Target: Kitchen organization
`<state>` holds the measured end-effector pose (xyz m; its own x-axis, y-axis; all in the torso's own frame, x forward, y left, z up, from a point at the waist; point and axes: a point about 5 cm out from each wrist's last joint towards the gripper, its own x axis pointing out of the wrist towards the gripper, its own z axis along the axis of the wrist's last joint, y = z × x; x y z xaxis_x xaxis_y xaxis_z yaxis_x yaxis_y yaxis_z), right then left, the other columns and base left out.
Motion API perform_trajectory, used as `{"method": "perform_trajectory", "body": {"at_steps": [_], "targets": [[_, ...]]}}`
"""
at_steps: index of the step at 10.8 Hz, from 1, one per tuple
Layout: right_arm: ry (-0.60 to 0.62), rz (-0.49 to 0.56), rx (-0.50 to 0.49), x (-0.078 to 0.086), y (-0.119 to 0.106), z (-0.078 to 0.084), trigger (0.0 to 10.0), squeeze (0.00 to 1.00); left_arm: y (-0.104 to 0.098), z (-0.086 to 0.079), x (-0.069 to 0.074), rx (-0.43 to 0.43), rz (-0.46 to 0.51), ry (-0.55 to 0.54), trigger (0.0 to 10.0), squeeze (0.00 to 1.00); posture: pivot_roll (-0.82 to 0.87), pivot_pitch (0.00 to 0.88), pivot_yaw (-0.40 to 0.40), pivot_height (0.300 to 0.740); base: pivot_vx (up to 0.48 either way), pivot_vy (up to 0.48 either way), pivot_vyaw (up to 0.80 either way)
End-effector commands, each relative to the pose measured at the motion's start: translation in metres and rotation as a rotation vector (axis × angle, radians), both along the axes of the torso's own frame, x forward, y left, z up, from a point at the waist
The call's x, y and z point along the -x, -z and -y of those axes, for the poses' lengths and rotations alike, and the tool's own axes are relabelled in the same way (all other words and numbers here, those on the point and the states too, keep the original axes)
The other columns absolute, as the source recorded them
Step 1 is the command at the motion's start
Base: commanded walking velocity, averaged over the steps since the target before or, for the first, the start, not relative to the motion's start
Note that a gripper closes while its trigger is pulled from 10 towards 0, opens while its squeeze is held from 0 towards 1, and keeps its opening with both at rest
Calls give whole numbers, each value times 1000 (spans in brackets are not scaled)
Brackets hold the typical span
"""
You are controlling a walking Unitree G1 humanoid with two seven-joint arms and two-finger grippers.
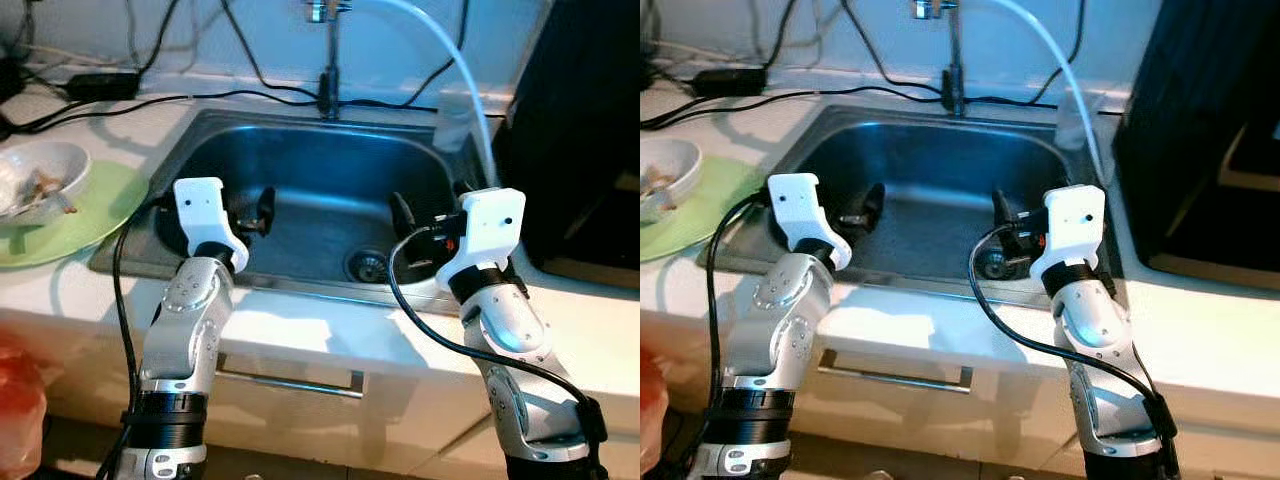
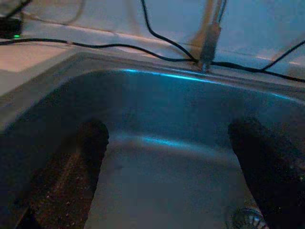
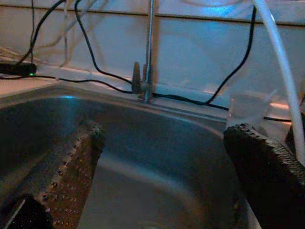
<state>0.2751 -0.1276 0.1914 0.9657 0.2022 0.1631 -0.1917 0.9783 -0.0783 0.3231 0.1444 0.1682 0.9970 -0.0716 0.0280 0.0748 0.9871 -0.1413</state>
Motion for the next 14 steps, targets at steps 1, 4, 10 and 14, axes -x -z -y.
{"method": "perform_trajectory", "body": {"at_steps": [1, 4, 10, 14], "targets": [[2, -2, -2, 1, 0, 0, 10000, 0, 1, -2, -2, -7, -14, -14, 10000, 0, -16, 25, 19, 740, 0, 0, 0], [6, -4, -4, 1, 0, 0, 10000, 0, 2, -2, -3, -11, -25, -10, 10000, 0, -15, 22, 22, 740, 0, 112, 0], [12, -3, -6, 1, 0, 0, 10000, 0, 2, -3, -5, -21, -33, 0, 10000, 0, -14, 24, 27, 740, 0, 284, 0], [24, -6, -9, 1, 1, 1, 10000, 0, 0, 1, -5, -4, -29, 29, 10000, 0, -14, 25, 32, 740, 0, 0, 0]]}}
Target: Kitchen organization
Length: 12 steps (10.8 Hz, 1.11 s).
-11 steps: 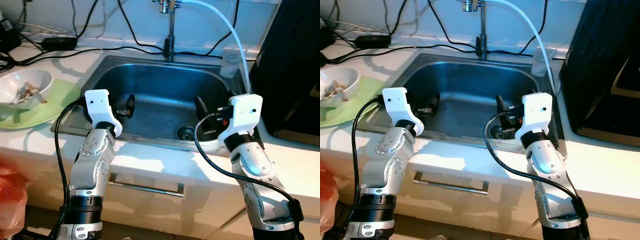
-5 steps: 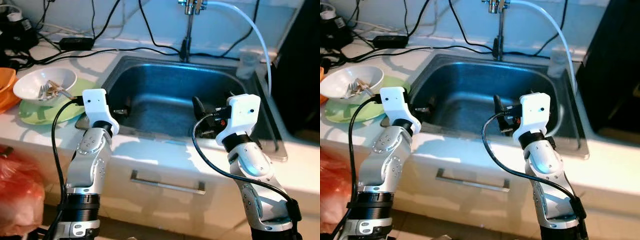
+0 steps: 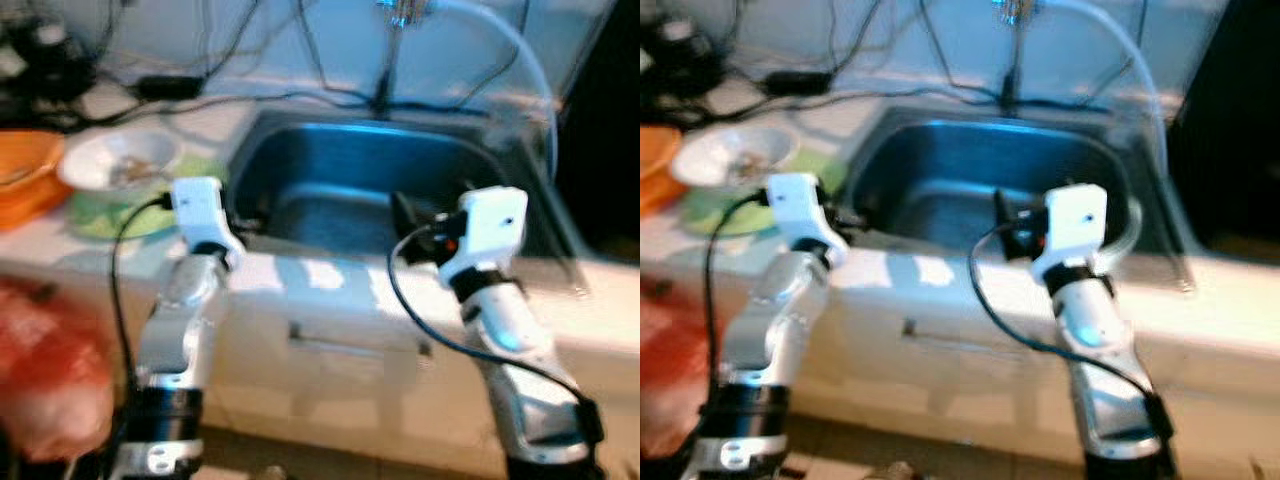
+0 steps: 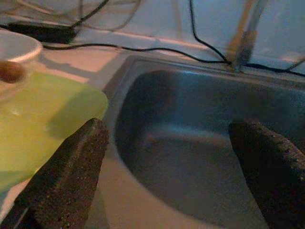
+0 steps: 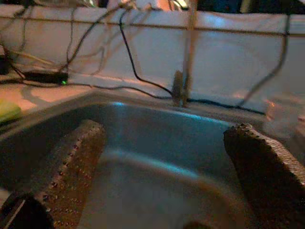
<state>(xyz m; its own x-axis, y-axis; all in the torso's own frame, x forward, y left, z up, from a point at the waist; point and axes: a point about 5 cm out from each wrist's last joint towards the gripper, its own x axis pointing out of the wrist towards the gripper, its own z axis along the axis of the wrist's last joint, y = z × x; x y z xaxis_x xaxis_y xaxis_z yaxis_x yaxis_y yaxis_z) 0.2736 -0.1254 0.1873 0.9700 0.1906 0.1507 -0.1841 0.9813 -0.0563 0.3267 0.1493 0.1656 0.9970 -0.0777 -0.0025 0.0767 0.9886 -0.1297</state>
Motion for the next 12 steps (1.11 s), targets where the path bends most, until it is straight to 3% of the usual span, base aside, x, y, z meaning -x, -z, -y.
{"method": "perform_trajectory", "body": {"at_steps": [1, 3, 6, 12], "targets": [[20, 11, 11, -1, -3, 4, 10000, 0, -4, 7, -2, 7, 6, 36, 10000, 0, -14, 24, 34, 740, 0, 0, 0], [25, 12, 11, -1, -3, 5, 10000, 0, -4, 7, -3, 4, 2, 38, 10000, 0, -14, 22, 33, 740, 0, 150, 0], [28, 15, 13, -3, -4, 5, 10000, 0, -2, 7, -3, 4, -5, 32, 10000, 0, -13, 18, 33, 740, 0, 480, 0], [36, 18, 14, -2, -4, 5, 10000, 0, -3, 9, -4, -12, 2, 50, 10000, 0, -15, 19, 37, 740, 0, 0, 0]]}}
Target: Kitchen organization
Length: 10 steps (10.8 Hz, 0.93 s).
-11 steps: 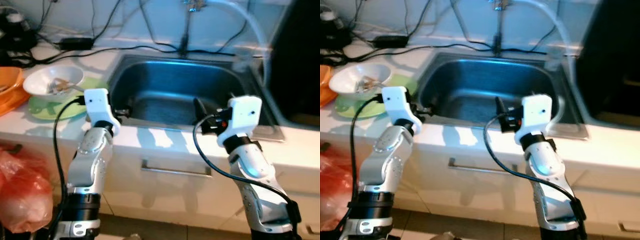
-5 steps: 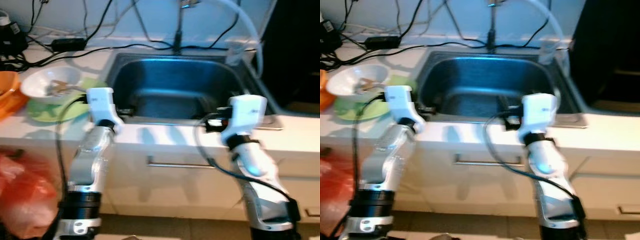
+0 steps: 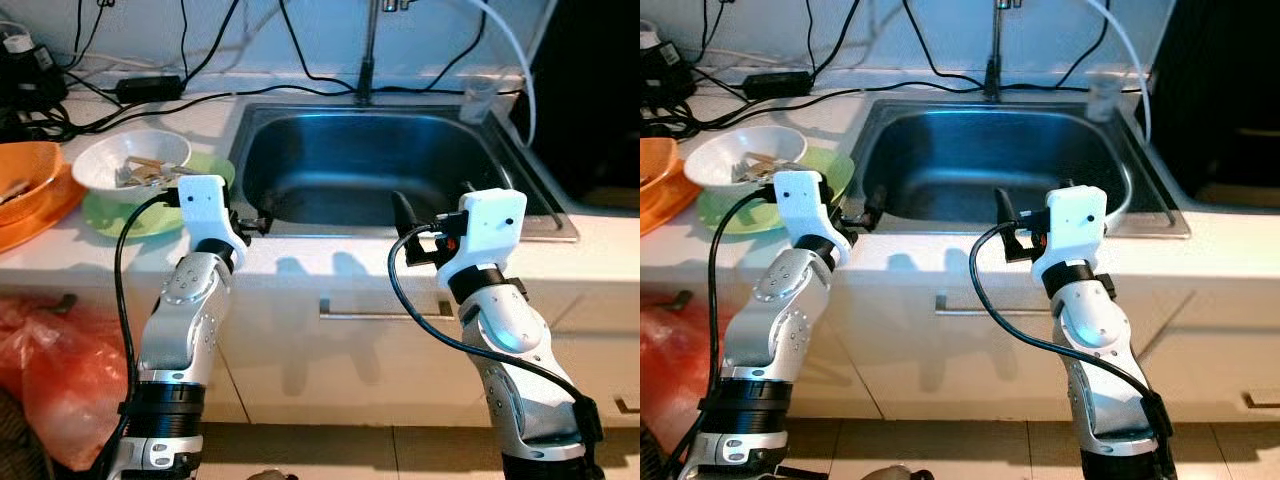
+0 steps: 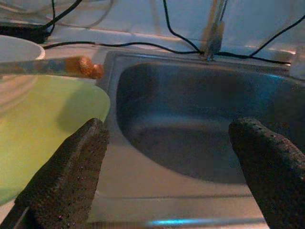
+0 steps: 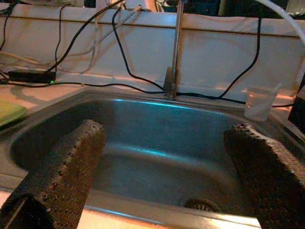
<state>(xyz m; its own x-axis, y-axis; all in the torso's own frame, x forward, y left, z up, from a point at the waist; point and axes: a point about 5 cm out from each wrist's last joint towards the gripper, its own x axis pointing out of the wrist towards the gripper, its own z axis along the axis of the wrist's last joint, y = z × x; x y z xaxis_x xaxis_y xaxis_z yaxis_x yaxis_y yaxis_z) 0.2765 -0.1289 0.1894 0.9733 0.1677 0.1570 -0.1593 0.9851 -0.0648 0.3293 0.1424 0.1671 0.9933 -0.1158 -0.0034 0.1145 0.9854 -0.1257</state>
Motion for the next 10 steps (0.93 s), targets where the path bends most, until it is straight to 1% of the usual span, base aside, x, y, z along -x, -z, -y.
{"method": "perform_trajectory", "body": {"at_steps": [1, 3, 5, 6, 10], "targets": [[12, 10, 7, 0, -2, 2, 10000, 0, -1, 2, -1, -13, 2, 11, 10000, 0, -15, 18, 37, 740, 0, 0, 0], [11, 10, 7, 0, -2, 1, 10000, 0, -2, 2, -1, -19, 8, 10, 10000, 0, -16, 18, 37, 740, 0, 0, 0], [11, 10, 10, 0, -2, 1, 10000, 0, -2, 3, -2, -17, 2, 4, 10000, 0, -18, 17, 37, 740, 0, -480, 0], [13, 10, 11, 1, -2, 2, 10000, 0, -1, 3, -2, 13, 1, -3, 10000, 0, -19, 18, 38, 740, 0, 0, 0], [6, 7, 15, 1, -1, 1, 10000, 0, 2, -6, -2, -7, -13, -51, 10000, 0, -18, 20, 32, 740, 0, 0, 0]]}}
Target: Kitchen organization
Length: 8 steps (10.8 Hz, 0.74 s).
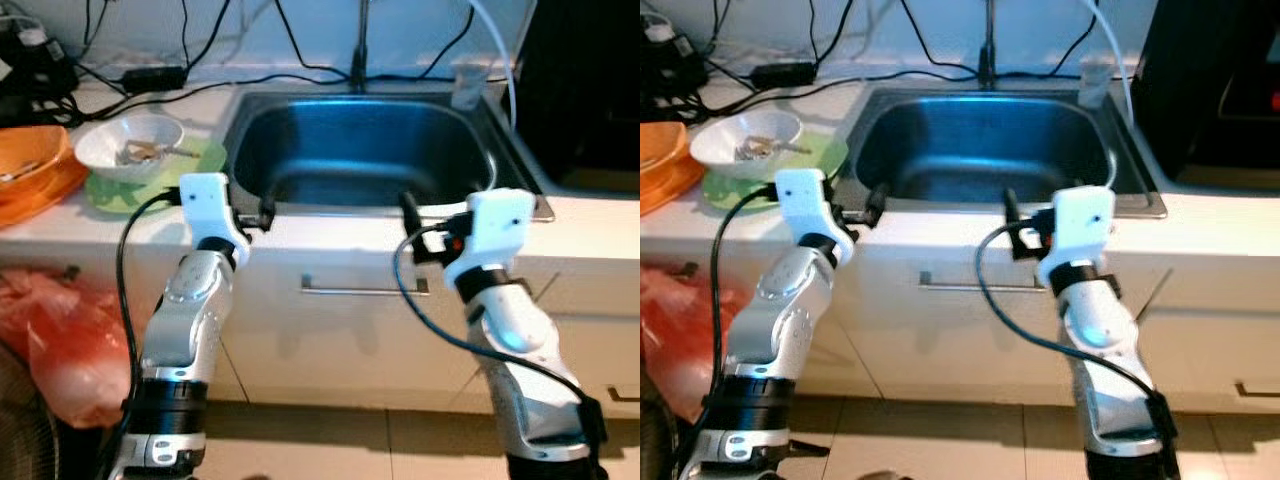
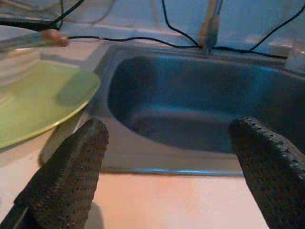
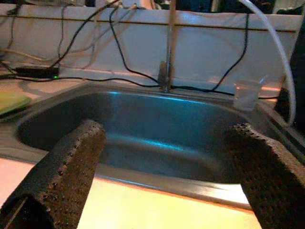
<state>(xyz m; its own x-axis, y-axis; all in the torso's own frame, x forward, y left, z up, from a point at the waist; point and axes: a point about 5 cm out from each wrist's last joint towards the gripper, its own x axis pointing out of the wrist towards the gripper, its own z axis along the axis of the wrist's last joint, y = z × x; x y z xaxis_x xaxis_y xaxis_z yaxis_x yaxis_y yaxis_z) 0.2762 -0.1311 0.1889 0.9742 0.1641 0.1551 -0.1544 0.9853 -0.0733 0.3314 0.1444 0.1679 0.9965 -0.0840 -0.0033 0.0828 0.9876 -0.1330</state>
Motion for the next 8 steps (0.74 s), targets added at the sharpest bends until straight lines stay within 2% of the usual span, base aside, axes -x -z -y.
{"method": "perform_trajectory", "body": {"at_steps": [1, 3, 5, 8], "targets": [[0, 7, 7, 1, -1, -1, 10000, 0, 3, -4, 1, -10, -12, -25, 10000, 0, -18, 19, 32, 740, 0, 0, 0], [-8, 9, 7, 1, -2, -2, 10000, 0, 3, -7, 0, -15, -12, -45, 10000, 0, -19, 19, 31, 740, 0, 0, 0], [-93, 54, -17, 5, -10, -12, 10000, 0, -4, -24, -1, -23, 26, -151, 10000, 0, -20, 20, 29, 740, 0, 0, 0], [-107, 75, -22, 7, -14, -13, 10000, 0, -8, -26, 0, -24, 48, -164, 10000, 0, -18, 23, 27, 740, 0, 0, 0]]}}
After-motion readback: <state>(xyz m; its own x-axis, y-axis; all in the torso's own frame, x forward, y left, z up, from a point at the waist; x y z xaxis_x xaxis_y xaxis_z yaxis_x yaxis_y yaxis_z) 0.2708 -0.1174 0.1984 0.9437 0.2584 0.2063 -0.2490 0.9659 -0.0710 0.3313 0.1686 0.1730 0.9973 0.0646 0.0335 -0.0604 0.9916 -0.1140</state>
